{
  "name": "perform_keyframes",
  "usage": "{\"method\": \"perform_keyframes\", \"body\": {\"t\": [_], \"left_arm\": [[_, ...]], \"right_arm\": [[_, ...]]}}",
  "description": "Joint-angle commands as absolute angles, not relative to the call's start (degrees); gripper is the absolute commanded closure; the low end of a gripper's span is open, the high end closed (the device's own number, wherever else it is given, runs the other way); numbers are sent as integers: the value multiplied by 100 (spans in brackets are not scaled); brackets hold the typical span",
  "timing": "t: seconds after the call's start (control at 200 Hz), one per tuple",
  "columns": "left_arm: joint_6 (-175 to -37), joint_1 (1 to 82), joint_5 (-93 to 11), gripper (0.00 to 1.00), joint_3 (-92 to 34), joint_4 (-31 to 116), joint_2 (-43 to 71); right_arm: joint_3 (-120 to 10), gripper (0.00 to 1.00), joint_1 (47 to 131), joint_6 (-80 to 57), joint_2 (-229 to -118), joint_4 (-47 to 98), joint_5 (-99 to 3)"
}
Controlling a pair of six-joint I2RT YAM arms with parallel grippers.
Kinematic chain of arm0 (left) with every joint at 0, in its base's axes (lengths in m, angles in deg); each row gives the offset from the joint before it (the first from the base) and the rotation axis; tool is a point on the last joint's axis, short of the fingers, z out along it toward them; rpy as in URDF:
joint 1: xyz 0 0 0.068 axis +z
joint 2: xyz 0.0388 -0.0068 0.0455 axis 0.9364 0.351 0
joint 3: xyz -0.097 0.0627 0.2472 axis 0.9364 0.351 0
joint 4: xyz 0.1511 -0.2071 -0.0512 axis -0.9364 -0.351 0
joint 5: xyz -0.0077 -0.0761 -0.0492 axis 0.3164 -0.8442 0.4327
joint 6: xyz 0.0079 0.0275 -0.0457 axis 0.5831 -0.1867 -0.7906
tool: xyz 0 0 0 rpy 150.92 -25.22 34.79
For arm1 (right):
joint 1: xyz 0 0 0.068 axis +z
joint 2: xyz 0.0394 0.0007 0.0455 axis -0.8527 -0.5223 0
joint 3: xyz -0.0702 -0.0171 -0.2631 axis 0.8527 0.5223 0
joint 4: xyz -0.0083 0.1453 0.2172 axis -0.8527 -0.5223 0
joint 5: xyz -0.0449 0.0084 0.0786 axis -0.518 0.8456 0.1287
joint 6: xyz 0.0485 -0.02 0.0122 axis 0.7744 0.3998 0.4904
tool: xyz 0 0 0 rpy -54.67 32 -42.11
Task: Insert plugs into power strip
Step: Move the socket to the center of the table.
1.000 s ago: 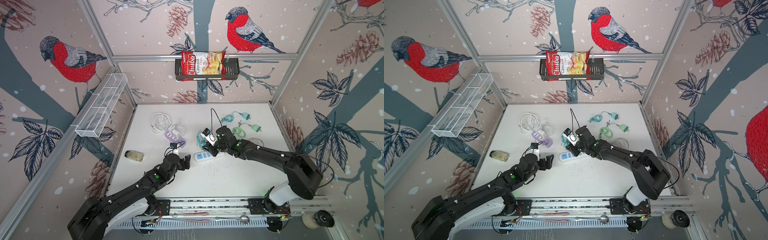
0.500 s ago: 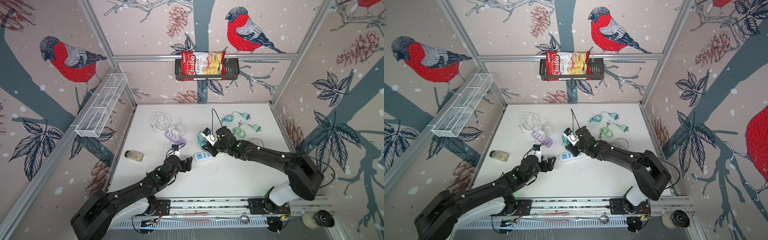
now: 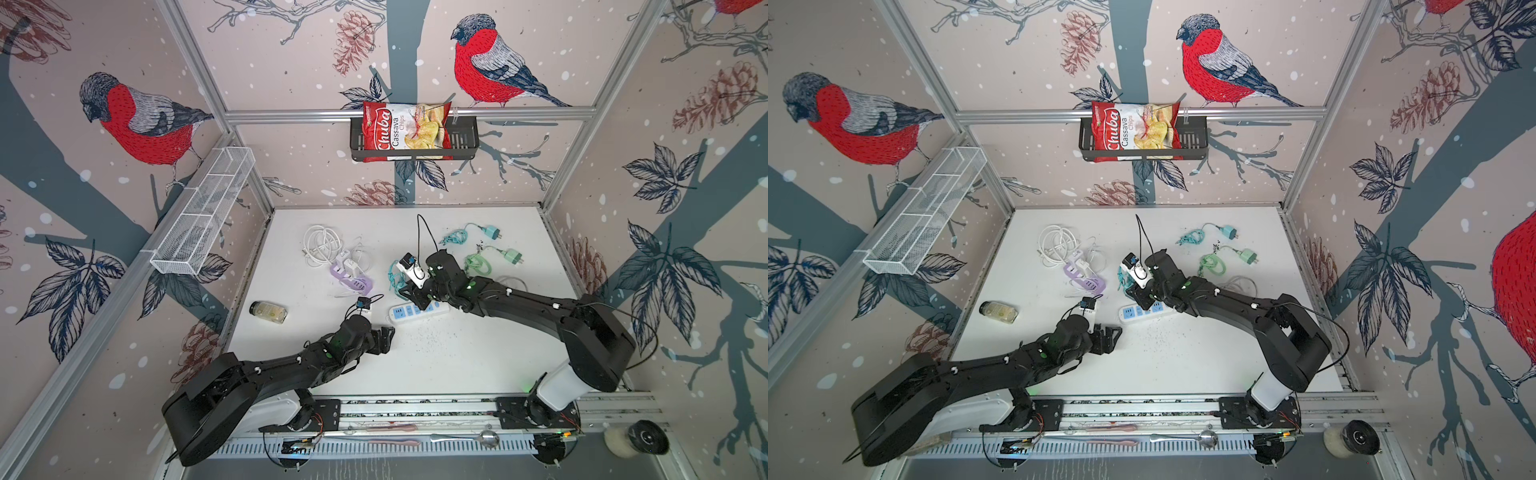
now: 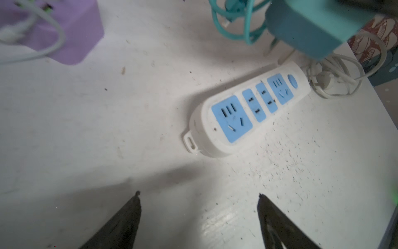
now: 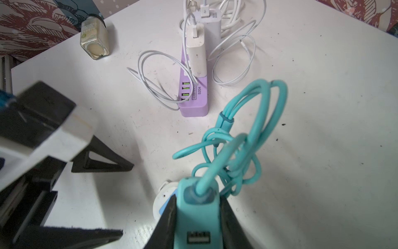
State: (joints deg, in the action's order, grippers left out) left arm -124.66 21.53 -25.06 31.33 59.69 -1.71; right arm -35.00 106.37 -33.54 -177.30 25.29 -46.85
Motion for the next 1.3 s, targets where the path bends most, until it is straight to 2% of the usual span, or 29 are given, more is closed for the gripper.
{"method": "perform_keyframes", "body": {"t": [0.0, 0.26, 0.535, 0.926, 1.121, 1.291], "left_arm": [[-12529, 2099, -2393, 16, 2972, 6127, 84], [-12585, 2085, -1881, 16, 2196, 5410, 829], [-12417, 2085, -1814, 18, 1558, 5271, 2015], [-12016, 2101, -1068, 17, 198, 4939, 3315], [-11856, 2185, -1030, 14, -24, 5068, 3446], [-11865, 2494, -1173, 12, 309, 5317, 3035]], "right_arm": [[-3579, 100, 10634, -3421, -17780, 2702, -4599], [-3551, 100, 10588, -3393, -17709, 2703, -4596], [-3520, 100, 10413, -3380, -17631, 2708, -4556], [-3441, 100, 10002, -3278, -17644, 2778, -4446], [-3660, 100, 9925, -3344, -17923, 2805, -4520], [-4048, 100, 9783, -3246, -18249, 2850, -4424]]}}
